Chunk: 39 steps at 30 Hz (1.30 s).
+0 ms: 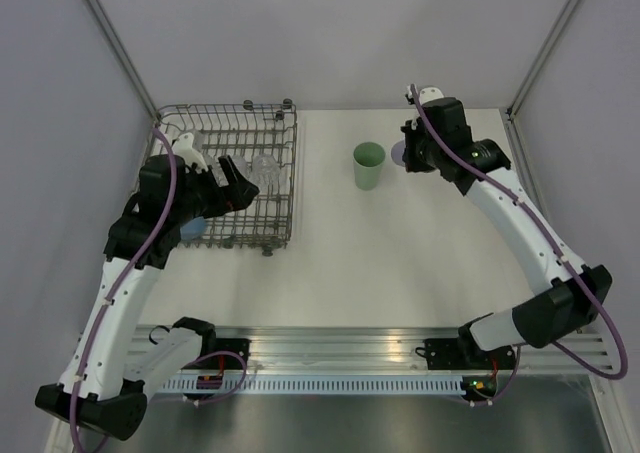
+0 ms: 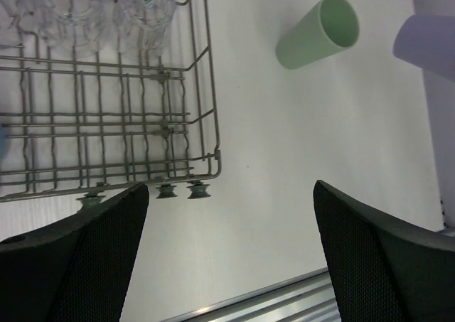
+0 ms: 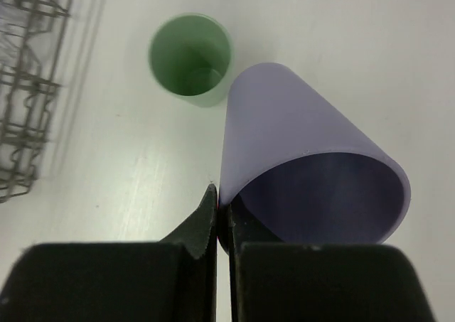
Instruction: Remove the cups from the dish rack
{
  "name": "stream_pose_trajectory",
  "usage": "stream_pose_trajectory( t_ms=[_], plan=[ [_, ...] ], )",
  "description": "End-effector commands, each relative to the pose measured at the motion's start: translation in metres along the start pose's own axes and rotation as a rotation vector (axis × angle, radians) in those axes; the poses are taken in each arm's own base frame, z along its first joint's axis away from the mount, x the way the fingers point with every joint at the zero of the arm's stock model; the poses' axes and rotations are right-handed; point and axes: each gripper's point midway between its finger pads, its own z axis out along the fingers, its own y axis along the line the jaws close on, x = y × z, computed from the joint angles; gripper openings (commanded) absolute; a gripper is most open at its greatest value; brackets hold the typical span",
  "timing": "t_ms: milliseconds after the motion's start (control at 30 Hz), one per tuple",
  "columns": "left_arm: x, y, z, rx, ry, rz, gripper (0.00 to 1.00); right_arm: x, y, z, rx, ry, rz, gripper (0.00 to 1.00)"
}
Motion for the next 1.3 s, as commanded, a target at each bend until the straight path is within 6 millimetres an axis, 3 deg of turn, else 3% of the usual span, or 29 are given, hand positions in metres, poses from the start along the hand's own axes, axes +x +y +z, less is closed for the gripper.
stream_pose_trajectory(
  t_ms=[0, 167, 200, 467, 800, 967, 1267],
  plan=[
    [0.01, 0.032, -0.011, -0.138, 0.011, 0.101, 1.0, -0.013, -0.026, 0.004, 0.095, 0.05, -0.062, 0.0],
    [0.019, 0.041, -0.02, -0.164, 0.007, 0.132, 1.0, -0.011, -0.042, 0.029, 0.135, 0.164, -0.09, 0.0],
    [0.019, 0.047, -0.021, -0.19, 0.002, 0.14, 1.0, -0.013, -0.043, 0.042, 0.141, 0.189, -0.096, 0.01],
    [0.033, 0.057, -0.023, -0.234, 0.066, 0.144, 1.0, 0.013, -0.062, 0.085, 0.173, 0.381, -0.141, 0.0],
    [0.039, 0.058, -0.021, -0.226, 0.086, 0.146, 1.0, 0.05, -0.067, 0.137, 0.126, 0.531, -0.164, 0.0],
    [0.04, 0.059, -0.019, -0.229, 0.092, 0.146, 1.0, 0.062, -0.065, 0.152, 0.108, 0.572, -0.166, 0.0],
    [0.035, 0.064, -0.022, -0.264, 0.062, 0.144, 1.0, 0.07, -0.065, 0.154, 0.099, 0.6, -0.165, 0.02]
  ],
)
